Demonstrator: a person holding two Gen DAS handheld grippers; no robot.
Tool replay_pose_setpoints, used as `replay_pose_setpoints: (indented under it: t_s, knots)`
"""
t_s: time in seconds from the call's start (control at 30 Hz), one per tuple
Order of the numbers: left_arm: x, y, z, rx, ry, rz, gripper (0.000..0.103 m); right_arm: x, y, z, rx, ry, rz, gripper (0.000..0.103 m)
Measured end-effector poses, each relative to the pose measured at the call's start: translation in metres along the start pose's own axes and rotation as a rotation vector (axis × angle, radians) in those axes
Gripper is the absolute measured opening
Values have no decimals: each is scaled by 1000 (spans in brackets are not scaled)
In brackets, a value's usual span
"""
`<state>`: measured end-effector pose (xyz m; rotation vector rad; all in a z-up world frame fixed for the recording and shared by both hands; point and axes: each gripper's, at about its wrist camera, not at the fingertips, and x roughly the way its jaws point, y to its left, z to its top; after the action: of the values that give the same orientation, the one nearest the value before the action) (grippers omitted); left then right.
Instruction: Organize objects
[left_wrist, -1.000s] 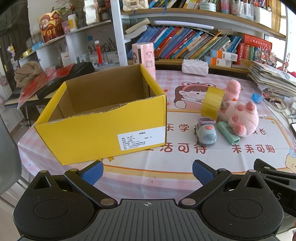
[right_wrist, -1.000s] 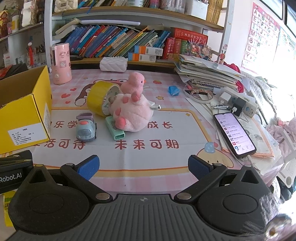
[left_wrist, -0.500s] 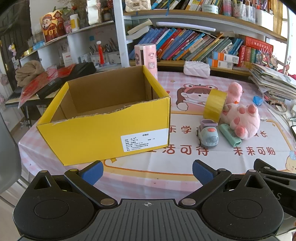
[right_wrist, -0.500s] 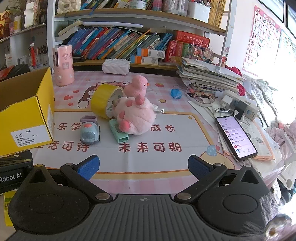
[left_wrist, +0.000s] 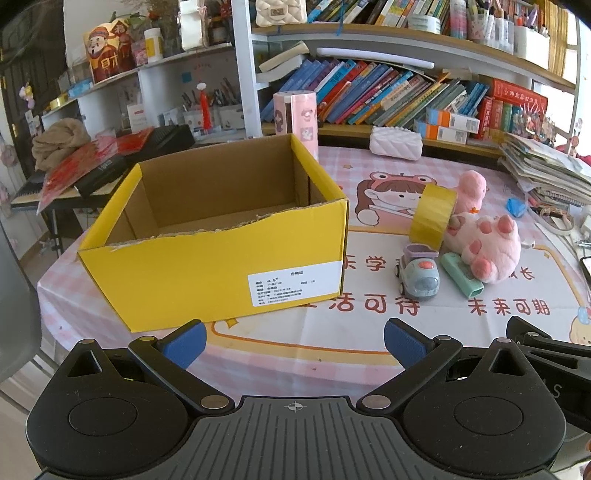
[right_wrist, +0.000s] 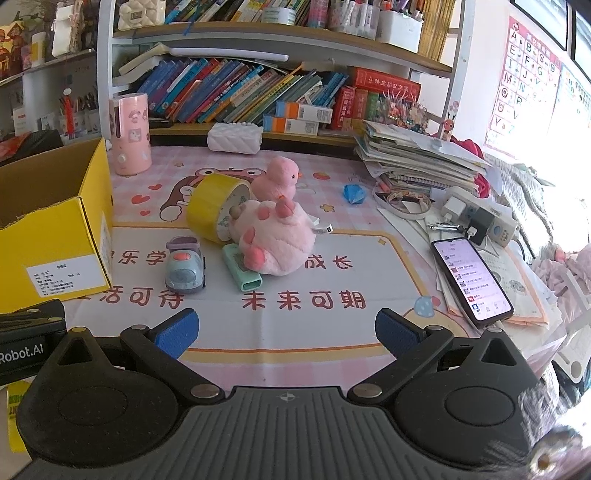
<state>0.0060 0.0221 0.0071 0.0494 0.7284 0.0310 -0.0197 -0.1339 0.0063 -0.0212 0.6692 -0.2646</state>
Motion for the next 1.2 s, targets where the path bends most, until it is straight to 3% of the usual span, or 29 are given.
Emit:
replay_pose_setpoints:
  t_s: [1.2]
  knots:
    - [11, -13, 5, -25, 45, -3, 103, 15, -12, 6, -18, 45, 34, 103]
